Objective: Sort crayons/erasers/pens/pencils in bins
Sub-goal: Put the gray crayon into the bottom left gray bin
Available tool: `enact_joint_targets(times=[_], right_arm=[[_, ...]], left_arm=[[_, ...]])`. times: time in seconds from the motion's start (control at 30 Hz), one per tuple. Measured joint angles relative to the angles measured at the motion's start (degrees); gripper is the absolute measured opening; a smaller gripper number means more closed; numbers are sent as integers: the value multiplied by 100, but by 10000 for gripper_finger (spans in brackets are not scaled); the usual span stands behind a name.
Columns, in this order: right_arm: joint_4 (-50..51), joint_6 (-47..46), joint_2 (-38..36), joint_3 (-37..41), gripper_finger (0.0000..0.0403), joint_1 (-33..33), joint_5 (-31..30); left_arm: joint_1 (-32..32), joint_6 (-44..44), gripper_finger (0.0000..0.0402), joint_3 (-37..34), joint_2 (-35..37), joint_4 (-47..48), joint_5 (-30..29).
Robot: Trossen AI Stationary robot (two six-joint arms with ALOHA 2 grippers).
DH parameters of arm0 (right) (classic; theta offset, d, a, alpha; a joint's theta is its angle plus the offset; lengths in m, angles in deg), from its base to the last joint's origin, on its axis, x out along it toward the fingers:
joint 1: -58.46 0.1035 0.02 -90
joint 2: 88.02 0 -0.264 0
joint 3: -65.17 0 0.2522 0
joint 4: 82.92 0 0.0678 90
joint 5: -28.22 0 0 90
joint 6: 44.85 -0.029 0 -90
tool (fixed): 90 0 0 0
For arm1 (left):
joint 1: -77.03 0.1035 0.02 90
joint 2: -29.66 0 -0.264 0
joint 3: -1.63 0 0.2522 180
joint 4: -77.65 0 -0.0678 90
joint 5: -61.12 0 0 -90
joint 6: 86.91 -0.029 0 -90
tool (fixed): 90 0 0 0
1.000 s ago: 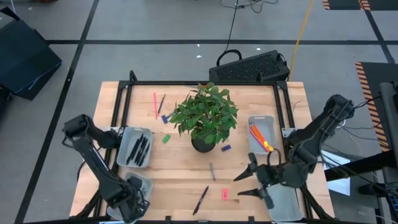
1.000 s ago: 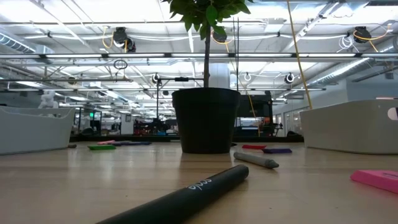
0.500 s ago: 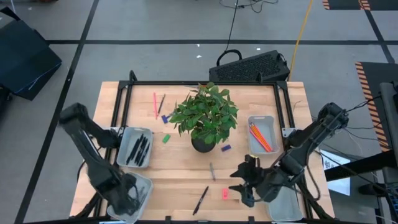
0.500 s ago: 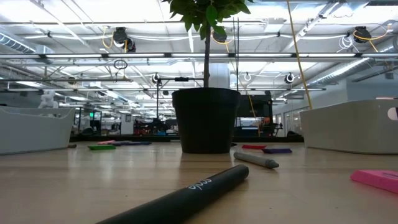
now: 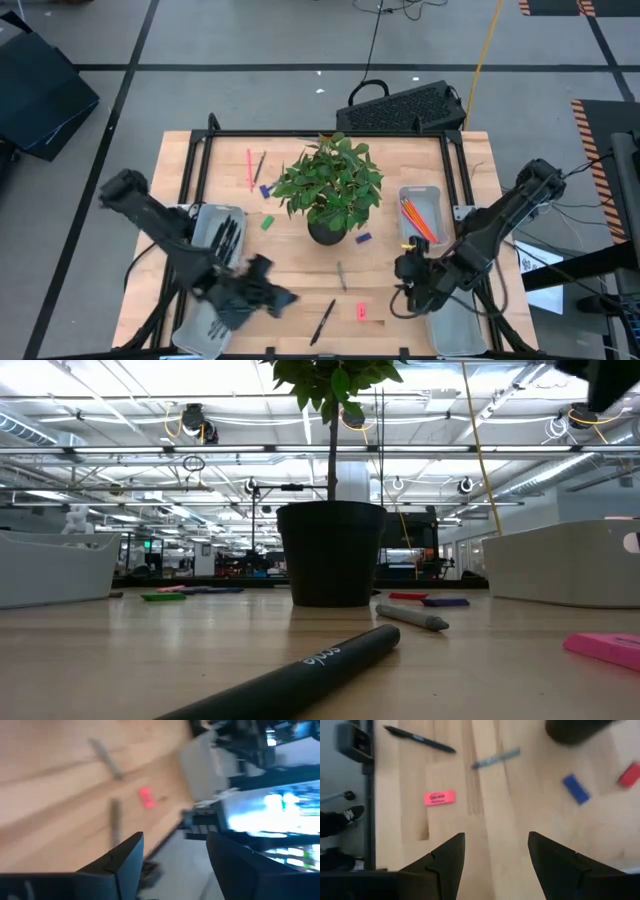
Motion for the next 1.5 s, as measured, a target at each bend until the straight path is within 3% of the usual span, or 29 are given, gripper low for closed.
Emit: enact_joint_targets(times=[0.1, 0.2, 0.47, 0.63, 0.97, 1.5], right_arm=[[-38, 279, -309, 0, 210, 59, -49], [13, 357, -537, 0, 210, 86, -176], [26, 567, -717, 0, 210, 35, -670], [34, 433, -717, 0, 210, -74, -871], [4, 36, -717, 0, 210, -399, -1131], [-106, 128, -715, 0, 210, -693, -1126]], left_arm=[[153, -465, 208, 50, -571, -1065, 52], [178, -599, 200, 612, -1103, -1202, 48], [572, -531, 196, 2688, -2621, 730, 81], [974, -186, 195, 3426, -3489, 1725, 370], [1478, 812, 196, 3465, -4145, 1847, 670], [1803, 1112, 195, 3470, -4392, 1979, 573]])
